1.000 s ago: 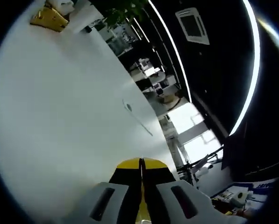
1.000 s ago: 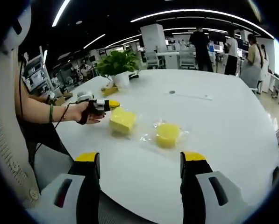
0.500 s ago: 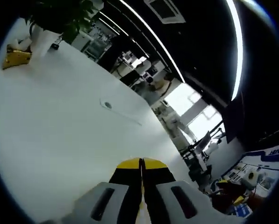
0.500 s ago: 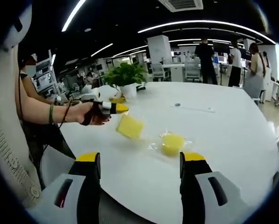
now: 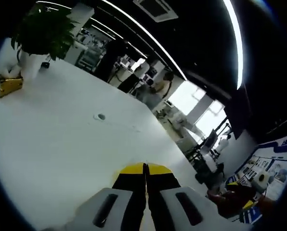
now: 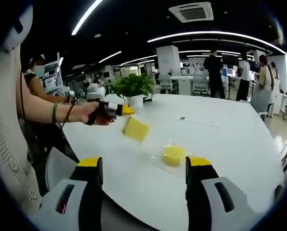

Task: Compare the silicone blocks by pressing each to a similar depth, holding the contact briefly, and releasing to observe deformation and rebound differences across the visible hardness samples.

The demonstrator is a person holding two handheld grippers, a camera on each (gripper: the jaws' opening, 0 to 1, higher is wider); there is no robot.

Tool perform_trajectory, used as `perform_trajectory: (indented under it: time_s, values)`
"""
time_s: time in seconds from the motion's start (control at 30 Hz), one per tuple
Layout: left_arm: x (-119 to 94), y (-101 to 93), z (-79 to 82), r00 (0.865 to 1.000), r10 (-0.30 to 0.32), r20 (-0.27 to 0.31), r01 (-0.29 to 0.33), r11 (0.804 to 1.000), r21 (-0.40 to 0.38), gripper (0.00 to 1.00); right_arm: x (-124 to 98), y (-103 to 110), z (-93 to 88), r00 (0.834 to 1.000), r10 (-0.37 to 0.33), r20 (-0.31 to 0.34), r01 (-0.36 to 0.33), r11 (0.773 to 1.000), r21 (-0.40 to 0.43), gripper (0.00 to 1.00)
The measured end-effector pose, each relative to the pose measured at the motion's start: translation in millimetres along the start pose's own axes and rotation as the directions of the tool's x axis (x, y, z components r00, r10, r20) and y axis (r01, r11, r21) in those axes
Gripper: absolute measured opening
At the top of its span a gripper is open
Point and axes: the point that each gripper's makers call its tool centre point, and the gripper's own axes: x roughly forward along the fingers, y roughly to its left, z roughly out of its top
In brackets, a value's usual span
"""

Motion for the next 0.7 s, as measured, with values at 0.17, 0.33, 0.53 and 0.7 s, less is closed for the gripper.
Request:
perform_trajectory:
  time_s: [0.17, 0.33, 0.53, 0.7]
  values:
    - [-7.9, -42.9, 23.8, 0.998, -0.058, -0.004, 0.058, 0.990, 0.128, 0.00, -0.6, -15.8, 21.4, 0.999, 0.043, 0.018, -0.041, 0.996, -0.073, 0.65]
    - [-16.5, -76.7, 47.8, 0.993, -0.119, -0.015, 0.119, 0.966, 0.231, 0.00, 3.5, -17.9, 59.0, 0.982, 0.173, 0.073, -0.169, 0.984, -0.060, 0.67]
    - [-29.3, -120.7, 70.7, 0.982, -0.177, -0.059, 0.186, 0.927, 0.326, 0.00, 18.6, -24.6, 105.2, 0.961, 0.276, 0.027, -0.262, 0.935, -0.241, 0.67]
    - [-38.0, -155.5, 92.8, 0.971, -0.222, -0.088, 0.238, 0.888, 0.394, 0.00, 34.4, -18.7, 137.2, 0.941, 0.339, -0.010, -0.320, 0.876, -0.360, 0.68]
